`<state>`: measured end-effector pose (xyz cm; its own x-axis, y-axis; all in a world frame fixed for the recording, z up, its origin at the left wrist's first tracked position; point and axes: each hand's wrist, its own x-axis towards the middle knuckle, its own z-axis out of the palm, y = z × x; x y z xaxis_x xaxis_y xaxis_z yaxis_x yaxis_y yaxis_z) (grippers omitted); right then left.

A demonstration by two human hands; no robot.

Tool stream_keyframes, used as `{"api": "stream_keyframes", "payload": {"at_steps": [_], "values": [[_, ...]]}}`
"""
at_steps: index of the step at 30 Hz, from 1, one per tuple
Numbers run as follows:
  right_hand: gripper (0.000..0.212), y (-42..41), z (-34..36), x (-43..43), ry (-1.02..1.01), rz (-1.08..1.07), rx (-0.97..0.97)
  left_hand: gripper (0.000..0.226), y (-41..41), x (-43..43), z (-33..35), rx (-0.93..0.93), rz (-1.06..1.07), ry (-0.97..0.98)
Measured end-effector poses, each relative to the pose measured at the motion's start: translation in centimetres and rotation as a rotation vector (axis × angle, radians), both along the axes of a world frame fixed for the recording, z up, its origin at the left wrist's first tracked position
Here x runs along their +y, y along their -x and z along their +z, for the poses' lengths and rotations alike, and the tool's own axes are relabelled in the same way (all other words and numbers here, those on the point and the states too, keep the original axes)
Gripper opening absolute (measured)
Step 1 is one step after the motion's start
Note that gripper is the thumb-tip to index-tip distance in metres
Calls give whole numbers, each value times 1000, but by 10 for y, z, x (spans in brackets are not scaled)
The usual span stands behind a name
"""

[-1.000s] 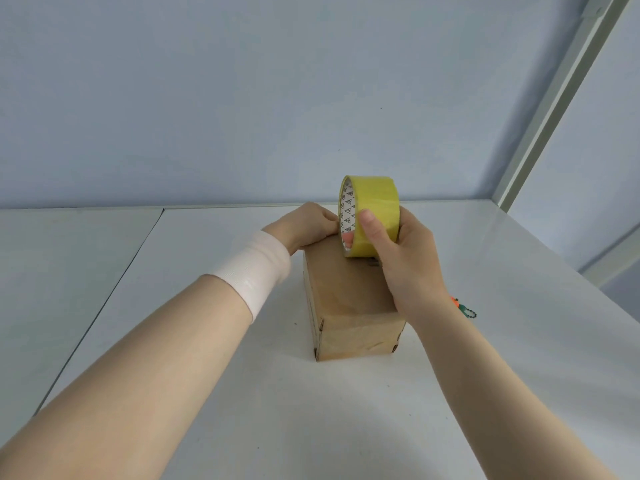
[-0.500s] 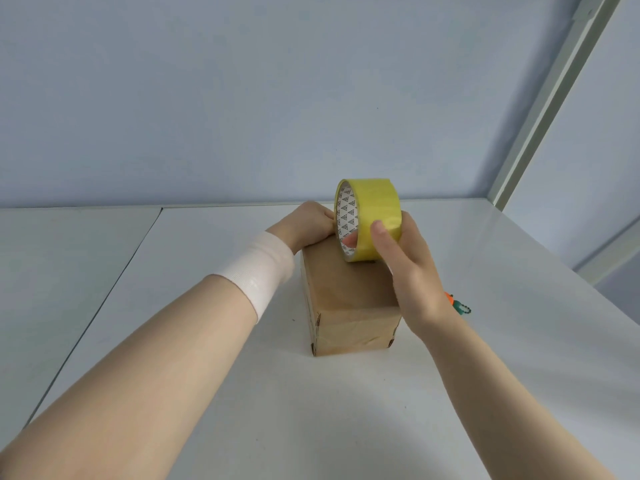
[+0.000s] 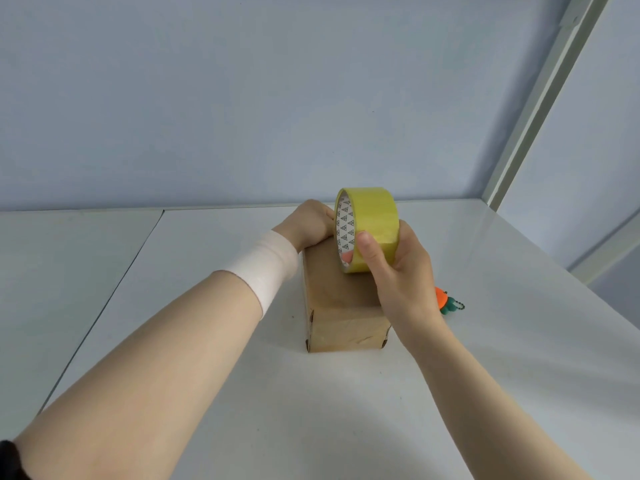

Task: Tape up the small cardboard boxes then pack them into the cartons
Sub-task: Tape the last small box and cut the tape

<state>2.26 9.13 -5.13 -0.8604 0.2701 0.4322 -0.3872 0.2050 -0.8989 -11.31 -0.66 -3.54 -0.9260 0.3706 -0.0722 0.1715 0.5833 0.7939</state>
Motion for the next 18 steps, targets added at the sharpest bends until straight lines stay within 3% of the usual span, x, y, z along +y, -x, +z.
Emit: {"api": "stream_keyframes", "payload": {"at_steps": [5, 8, 12, 18], "values": [[23, -7, -6, 2, 19, 129, 3, 35, -1, 1, -4, 44, -67, 37], [33, -3, -13, 4, -71, 103, 3, 37, 1, 1, -5, 94, -65, 55], [24, 20, -6, 9, -108, 126, -60, 38, 16, -11, 2, 208, 75, 122], [11, 41, 1, 8, -107, 79, -105, 37, 26, -16, -7, 163, 175, 87]]}}
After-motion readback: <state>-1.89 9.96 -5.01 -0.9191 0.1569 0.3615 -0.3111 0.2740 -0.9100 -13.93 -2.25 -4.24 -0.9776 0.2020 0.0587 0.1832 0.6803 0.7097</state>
